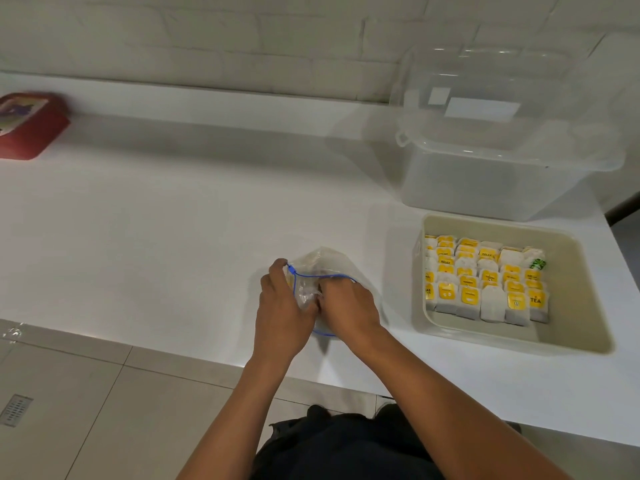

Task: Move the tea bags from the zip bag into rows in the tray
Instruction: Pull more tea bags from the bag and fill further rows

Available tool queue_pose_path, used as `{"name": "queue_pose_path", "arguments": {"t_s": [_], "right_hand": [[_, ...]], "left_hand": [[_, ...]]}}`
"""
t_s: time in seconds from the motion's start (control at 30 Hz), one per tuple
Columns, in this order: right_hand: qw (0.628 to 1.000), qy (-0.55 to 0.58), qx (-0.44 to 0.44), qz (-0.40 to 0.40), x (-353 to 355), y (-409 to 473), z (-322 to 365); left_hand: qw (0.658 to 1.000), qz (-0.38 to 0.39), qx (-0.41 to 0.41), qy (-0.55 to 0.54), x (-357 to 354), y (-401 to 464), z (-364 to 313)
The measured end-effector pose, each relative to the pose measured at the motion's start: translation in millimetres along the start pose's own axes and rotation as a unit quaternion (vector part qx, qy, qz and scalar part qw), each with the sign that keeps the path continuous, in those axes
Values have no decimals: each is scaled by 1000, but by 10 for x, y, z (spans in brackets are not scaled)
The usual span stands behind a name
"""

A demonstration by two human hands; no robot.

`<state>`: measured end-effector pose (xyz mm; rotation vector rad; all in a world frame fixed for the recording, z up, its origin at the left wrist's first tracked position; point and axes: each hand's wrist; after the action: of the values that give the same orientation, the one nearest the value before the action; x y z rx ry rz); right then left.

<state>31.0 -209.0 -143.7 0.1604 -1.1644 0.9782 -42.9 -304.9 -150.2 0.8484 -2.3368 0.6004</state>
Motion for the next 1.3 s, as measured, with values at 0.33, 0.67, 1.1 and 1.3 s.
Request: {"name": "queue_pose_path", "arguments": {"t_s": [0.33,0.67,1.1,1.3], "right_hand": [[997,24,69,-24,257,-341,-213],[875,482,40,32,313,-543,-326],[816,572,74,51,298,-587,-289],[797,598,67,49,312,-574,-273]], "left_hand": [[997,-21,10,79,177,26,-138],[984,-118,-112,-69,308,-285,-318],[924,151,25,-351,331,-299,-278],[882,161,114,-429,344,-253,-292]]}}
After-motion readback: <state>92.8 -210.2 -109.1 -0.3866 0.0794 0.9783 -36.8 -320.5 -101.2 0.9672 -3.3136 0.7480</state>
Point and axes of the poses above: each hand's wrist, its own y-axis towards the middle knuckle, its own x-axis out of the back of the hand, z = x × y, and after that the axes turned 8 degrees about z, right-handed
